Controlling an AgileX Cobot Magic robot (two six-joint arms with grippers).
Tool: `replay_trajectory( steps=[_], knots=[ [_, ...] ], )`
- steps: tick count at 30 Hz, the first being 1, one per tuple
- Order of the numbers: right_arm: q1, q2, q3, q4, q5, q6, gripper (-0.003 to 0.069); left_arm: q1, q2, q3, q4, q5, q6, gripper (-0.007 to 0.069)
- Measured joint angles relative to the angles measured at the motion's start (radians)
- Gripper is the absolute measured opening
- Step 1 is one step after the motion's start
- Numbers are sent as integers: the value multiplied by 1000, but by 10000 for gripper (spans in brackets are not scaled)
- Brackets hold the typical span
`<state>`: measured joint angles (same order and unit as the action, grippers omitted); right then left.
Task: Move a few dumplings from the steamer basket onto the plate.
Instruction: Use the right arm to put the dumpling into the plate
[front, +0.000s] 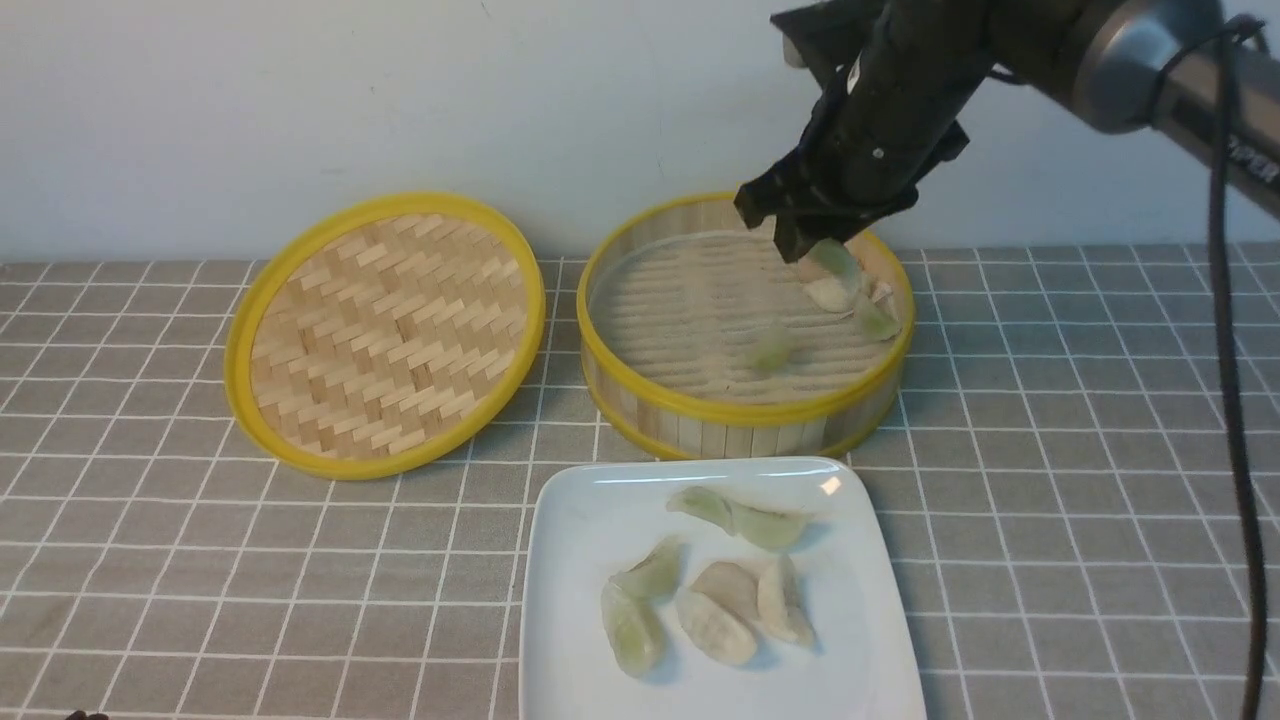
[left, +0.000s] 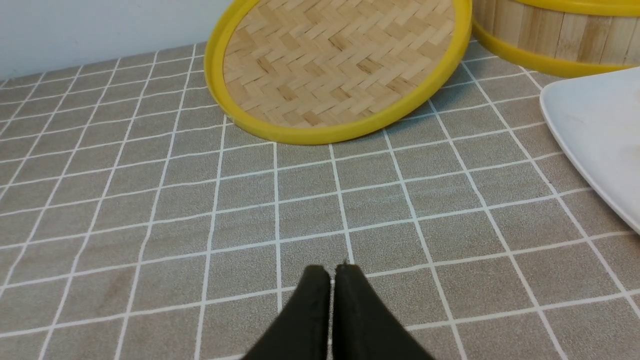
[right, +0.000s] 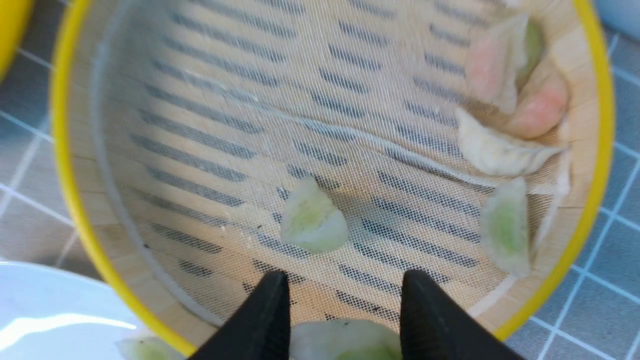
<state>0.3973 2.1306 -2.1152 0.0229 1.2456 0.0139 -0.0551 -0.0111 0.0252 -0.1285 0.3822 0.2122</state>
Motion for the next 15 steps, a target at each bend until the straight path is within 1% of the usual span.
replay_trajectory(
  steps=[8,10,13,15],
  knots=[
    [0,15,1,26,6,0,265,0,0,0,0,0,0,-5],
    [0,-9,19,59,6,0,265,0,0,0,0,0,0,-5],
    [0,-58,85,90,3,0,265,0,0,0,0,0,0,-5],
    [0,-155,220,120,-1,-7,265,0,0,0,0,0,0,-5]
  ],
)
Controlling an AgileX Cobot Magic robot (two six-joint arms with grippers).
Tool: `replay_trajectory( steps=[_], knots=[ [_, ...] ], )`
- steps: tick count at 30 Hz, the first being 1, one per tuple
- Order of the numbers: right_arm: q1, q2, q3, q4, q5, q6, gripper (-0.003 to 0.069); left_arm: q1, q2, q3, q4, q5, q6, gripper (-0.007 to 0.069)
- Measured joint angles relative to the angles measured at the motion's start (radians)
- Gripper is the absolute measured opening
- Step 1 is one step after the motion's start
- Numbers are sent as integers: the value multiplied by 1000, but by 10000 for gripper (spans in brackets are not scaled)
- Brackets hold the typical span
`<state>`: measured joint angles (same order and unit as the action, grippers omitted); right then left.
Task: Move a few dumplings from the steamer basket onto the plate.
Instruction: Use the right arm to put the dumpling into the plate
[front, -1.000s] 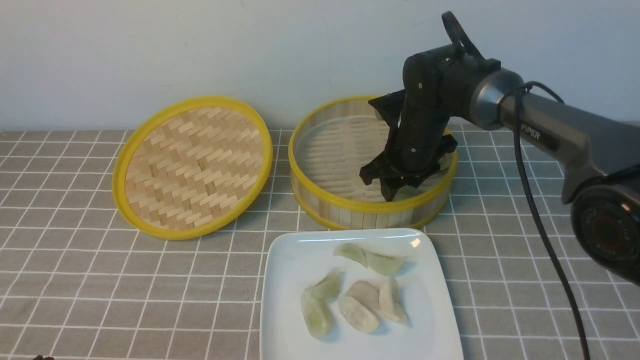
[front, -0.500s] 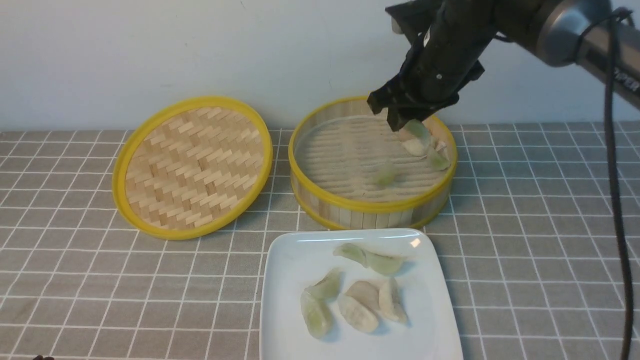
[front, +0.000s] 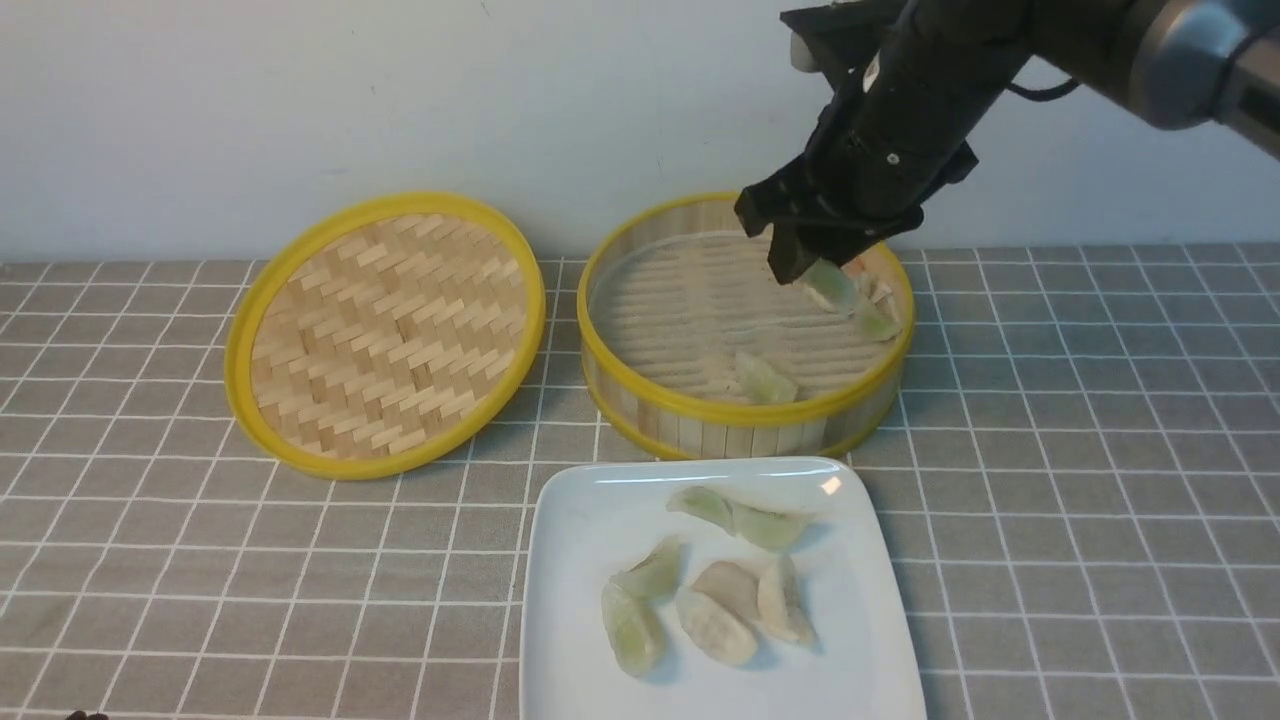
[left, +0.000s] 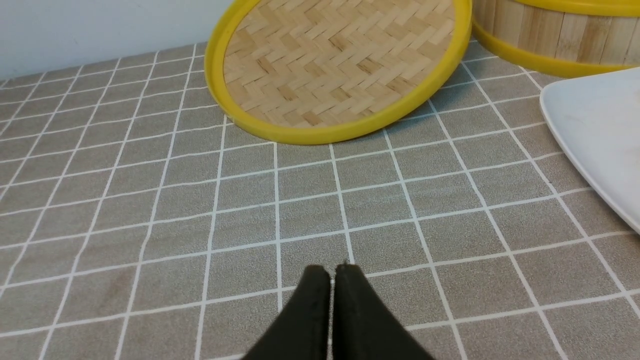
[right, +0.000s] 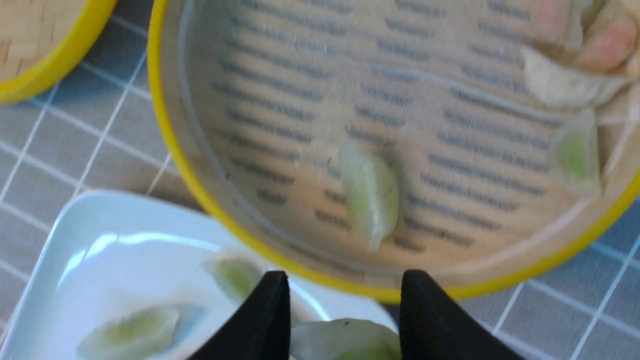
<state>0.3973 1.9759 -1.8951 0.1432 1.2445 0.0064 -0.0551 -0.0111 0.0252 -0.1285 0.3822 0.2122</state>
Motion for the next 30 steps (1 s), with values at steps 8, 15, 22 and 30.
replay_trajectory(
  steps=[8,15,22,30],
  knots=[
    [61,-123,412,71,-5,-19,265,0,0,0,0,0,0,-5],
    [167,-123,604,84,-75,-32,265,0,0,0,0,0,0,-5],
    [197,-123,615,93,-143,-41,265,0,0,0,0,0,0,-5],
    [198,-123,615,129,-178,-44,323,0,0,0,0,0,0,-5]
  ],
)
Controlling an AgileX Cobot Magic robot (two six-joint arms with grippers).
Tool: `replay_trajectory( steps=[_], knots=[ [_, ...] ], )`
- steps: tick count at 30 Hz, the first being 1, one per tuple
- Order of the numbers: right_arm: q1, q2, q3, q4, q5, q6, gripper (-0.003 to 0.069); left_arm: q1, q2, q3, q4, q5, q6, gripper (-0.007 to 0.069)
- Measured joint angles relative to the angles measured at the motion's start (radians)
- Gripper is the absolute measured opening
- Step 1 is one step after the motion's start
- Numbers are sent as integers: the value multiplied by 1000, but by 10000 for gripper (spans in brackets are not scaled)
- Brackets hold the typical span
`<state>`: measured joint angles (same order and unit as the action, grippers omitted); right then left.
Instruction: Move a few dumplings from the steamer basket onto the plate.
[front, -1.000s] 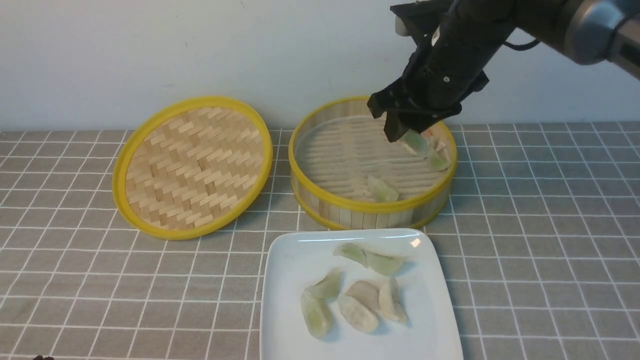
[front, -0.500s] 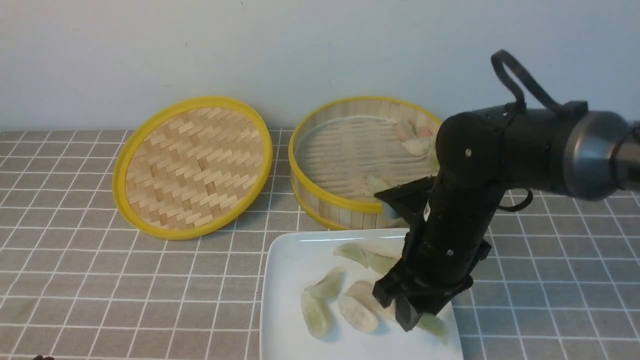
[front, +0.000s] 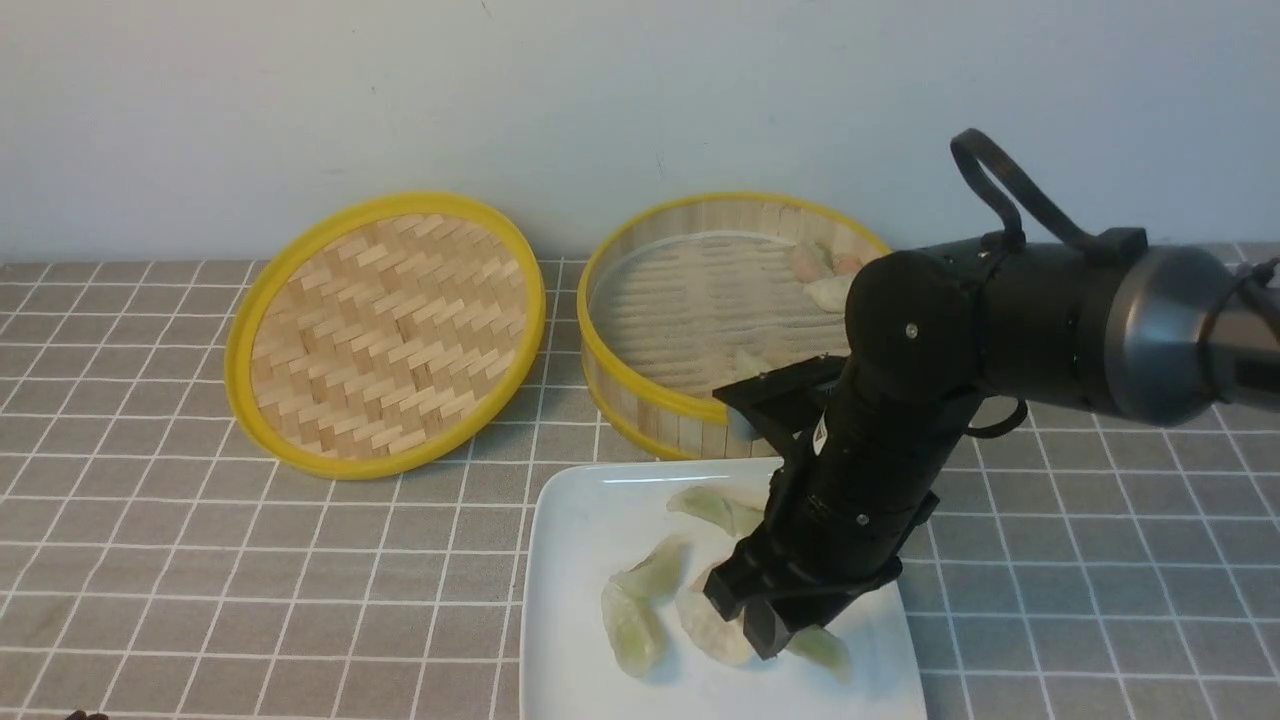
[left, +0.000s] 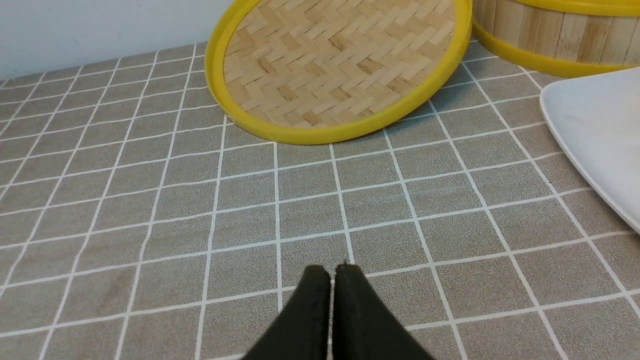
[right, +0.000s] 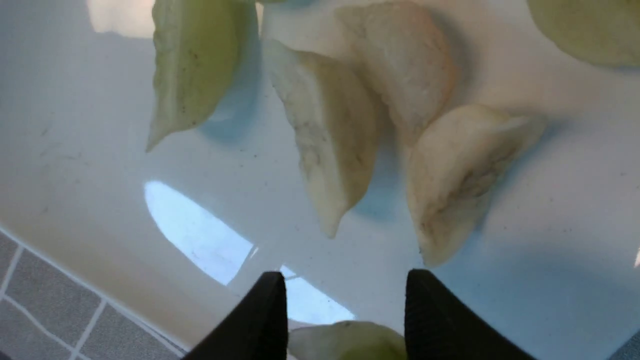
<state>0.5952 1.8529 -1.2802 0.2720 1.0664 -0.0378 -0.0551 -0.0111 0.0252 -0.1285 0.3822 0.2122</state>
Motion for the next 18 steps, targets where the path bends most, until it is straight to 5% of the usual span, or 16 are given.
replay_trajectory(
  steps=[6,10,15,18],
  knots=[
    [0,-1,0,0,22,0,495,0,0,0,0,0,0,-5],
    [0,-22,-2,-8,120,0,522,0,0,0,0,0,0,-5],
    [0,-120,-2,-16,141,19,406,0,0,0,0,0,0,-5],
    [0,-287,-2,-59,152,64,206,0,0,0,0,0,0,-5]
  ],
)
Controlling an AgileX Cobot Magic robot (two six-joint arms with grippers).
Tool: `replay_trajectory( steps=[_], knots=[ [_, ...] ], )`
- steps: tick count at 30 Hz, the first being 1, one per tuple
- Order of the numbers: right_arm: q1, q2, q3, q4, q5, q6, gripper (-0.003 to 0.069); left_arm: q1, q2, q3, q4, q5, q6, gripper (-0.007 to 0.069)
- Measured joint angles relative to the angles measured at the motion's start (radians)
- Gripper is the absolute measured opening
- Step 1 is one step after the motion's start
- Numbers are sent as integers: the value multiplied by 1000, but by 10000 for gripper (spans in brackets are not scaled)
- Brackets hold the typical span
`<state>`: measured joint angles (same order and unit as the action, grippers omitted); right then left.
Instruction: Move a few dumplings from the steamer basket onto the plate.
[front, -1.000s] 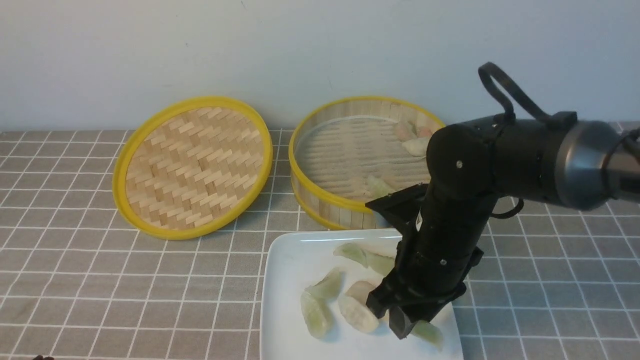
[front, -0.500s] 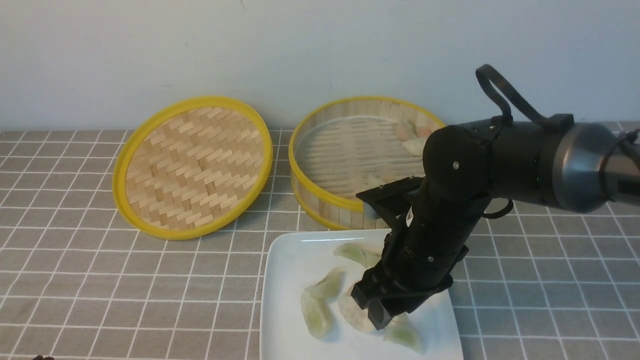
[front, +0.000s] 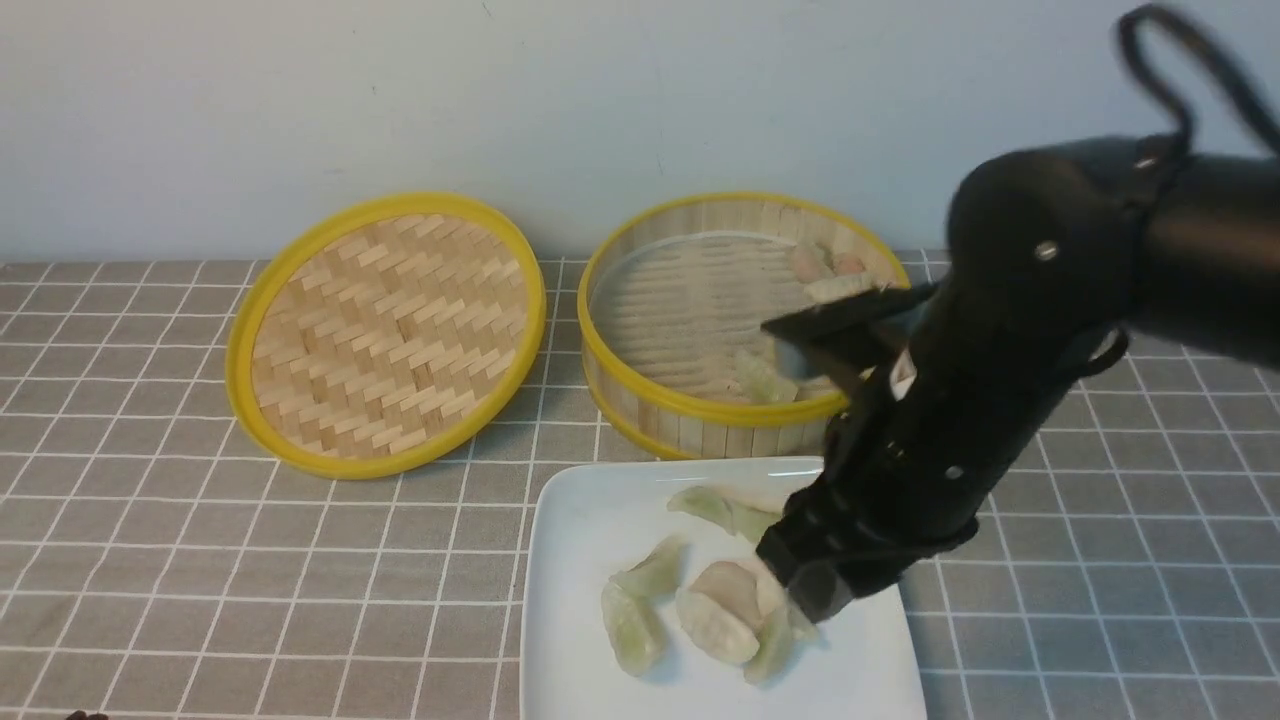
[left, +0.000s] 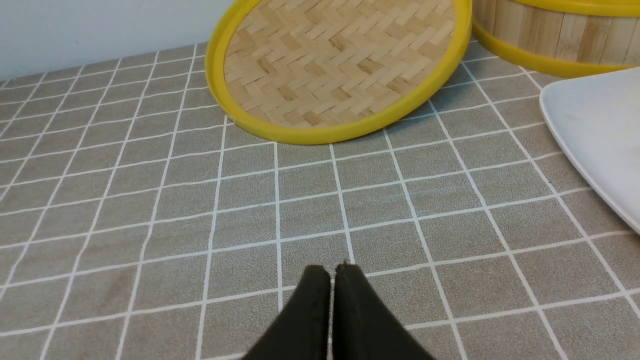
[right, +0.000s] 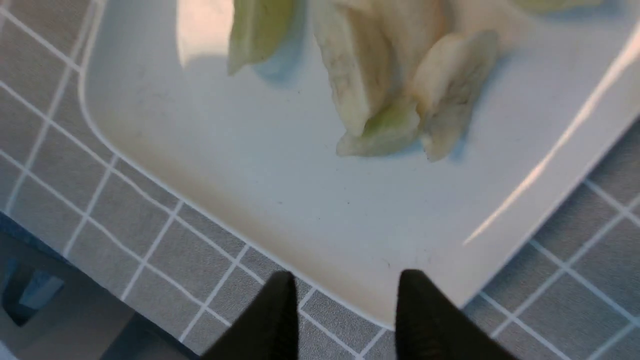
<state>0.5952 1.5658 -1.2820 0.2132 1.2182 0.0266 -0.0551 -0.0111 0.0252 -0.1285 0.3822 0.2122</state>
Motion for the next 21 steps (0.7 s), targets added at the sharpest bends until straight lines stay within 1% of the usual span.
replay_trajectory(
  steps=[1,2,4,6,9,11,12,13,15,19,21],
  knots=[
    [0,-55,0,-15,2,17,162,0,0,0,0,0,0,-5],
    [0,-125,0,-49,7,40,90,0,0,0,0,0,0,-5],
    [0,-209,0,-90,6,67,36,0,0,0,0,0,0,-5],
    [0,-318,1,-144,-17,97,4,0,0,0,0,0,0,-5],
    [0,-506,19,-260,-98,138,-11,0,0,0,0,0,0,-5],
    [0,-563,38,-299,-135,156,-12,0,0,0,0,0,0,-5],
    [0,-658,78,-343,-190,181,-12,0,0,0,0,0,0,-5],
    [0,-699,102,-363,-215,191,-12,0,0,0,0,0,0,-5],
    [0,-768,141,-380,-251,204,-12,0,0,0,0,0,0,-5],
    [0,-961,319,-402,-401,217,-13,0,0,0,0,0,0,-5],
    [0,-997,363,-402,-442,217,-13,0,0,0,0,0,0,-5]
  ],
)
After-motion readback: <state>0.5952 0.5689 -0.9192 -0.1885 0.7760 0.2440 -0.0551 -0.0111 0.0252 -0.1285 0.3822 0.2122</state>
